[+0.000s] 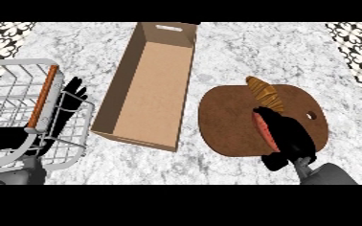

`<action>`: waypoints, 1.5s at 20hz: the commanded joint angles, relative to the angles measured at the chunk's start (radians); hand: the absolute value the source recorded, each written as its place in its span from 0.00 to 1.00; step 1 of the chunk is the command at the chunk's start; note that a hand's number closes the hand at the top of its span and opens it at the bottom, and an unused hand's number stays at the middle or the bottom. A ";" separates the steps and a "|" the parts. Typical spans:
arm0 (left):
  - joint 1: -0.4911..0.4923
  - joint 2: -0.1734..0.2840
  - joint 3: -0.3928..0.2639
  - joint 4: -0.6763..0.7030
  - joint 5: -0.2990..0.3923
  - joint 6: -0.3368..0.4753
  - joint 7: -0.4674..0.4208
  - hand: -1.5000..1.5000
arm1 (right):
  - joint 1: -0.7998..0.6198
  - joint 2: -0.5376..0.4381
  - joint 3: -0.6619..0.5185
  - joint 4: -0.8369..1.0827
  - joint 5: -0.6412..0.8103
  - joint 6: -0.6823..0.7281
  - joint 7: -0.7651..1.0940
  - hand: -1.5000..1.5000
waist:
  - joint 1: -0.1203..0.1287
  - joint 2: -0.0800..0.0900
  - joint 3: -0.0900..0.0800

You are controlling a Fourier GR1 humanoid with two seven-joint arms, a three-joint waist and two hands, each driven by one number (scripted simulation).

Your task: Pick the sweet potato from the cutting board and place it in the cardboard box

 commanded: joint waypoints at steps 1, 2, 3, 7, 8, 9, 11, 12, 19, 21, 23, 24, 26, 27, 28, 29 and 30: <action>-0.069 -0.100 -0.134 -0.055 -0.100 0.042 -0.132 0.50 | -0.014 0.015 0.020 0.051 0.035 -0.005 -0.023 1.00 | -0.016 0.001 0.022; -0.101 -0.103 -0.139 -0.072 -0.096 0.044 -0.097 0.50 | -0.026 0.023 0.022 0.060 0.039 -0.010 -0.031 1.00 | -0.017 0.001 0.023; -0.094 -0.114 -0.143 -0.084 -0.107 0.058 -0.081 0.50 | -0.042 -0.006 0.000 0.043 0.040 -0.001 -0.035 1.00 | -0.020 -0.001 0.023; -0.122 -0.091 -0.117 -0.046 -0.088 0.010 -0.104 0.50 | -0.080 0.001 0.088 0.052 0.124 -0.061 -0.194 1.00 | -0.013 0.004 0.025; -0.097 -0.086 -0.107 -0.049 -0.073 -0.009 -0.110 0.50 | -0.115 -0.007 0.140 -0.012 0.119 -0.031 -0.294 1.00 | 0.005 0.002 0.025; -0.097 -0.066 -0.090 -0.034 -0.059 -0.032 -0.112 0.50 | -0.167 -0.004 0.194 -0.049 0.129 0.000 -0.376 1.00 | 0.038 0.006 0.025; -0.124 -0.057 -0.087 -0.013 -0.051 -0.051 -0.106 0.50 | -0.228 0.012 0.301 -0.111 0.156 0.018 -0.531 1.00 | 0.087 0.013 0.026; -0.123 -0.057 -0.091 0.005 -0.052 -0.062 -0.114 0.50 | -0.261 0.013 0.340 -0.147 0.162 0.025 -0.608 1.00 | 0.112 0.014 0.025; -0.149 -0.097 -0.103 0.022 -0.114 -0.018 -0.160 0.50 | -0.378 -0.059 0.282 -0.163 0.059 -0.108 -1.079 1.00 | 0.032 0.016 0.028; -0.134 -0.121 -0.111 0.015 -0.128 -0.005 -0.164 0.50 | -0.391 -0.094 0.221 -0.152 -0.031 -0.102 -1.189 1.00 | 0.017 0.015 0.027; -0.140 -0.112 -0.102 0.023 -0.141 -0.008 -0.175 0.50 | -0.413 -0.131 0.174 -0.143 -0.109 -0.069 -1.296 1.00 | 0.003 0.015 0.026; -0.098 -0.128 -0.109 -0.006 -0.142 -0.008 -0.180 0.50 | -0.414 -0.157 0.148 -0.147 -0.149 -0.045 -1.337 1.00 | 0.004 0.008 0.025; -0.099 -0.127 -0.091 0.026 -0.145 -0.009 -0.191 0.50 | -0.429 -0.203 0.095 -0.156 -0.241 0.013 -1.428 1.00 | -0.013 0.008 0.024; -0.110 -0.129 -0.082 0.008 -0.148 0.002 -0.178 0.50 | -0.417 -0.222 0.078 -0.148 -0.278 0.032 -1.470 1.00 | -0.018 0.006 0.024; -0.109 -0.131 -0.080 -0.010 -0.141 -0.006 -0.168 0.50 | -0.414 -0.242 0.031 -0.132 -0.331 0.042 -1.506 1.00 | -0.023 0.006 0.025; -0.089 -0.124 -0.078 -0.003 -0.145 -0.021 -0.182 0.50 | -0.433 -0.240 0.010 -0.126 -0.389 0.104 -1.510 1.00 | -0.016 0.004 0.024; -0.118 -0.138 -0.075 0.020 -0.160 0.003 -0.180 0.50 | -0.419 -0.244 -0.009 -0.121 -0.419 0.109 -1.531 1.00 | -0.034 0.006 0.024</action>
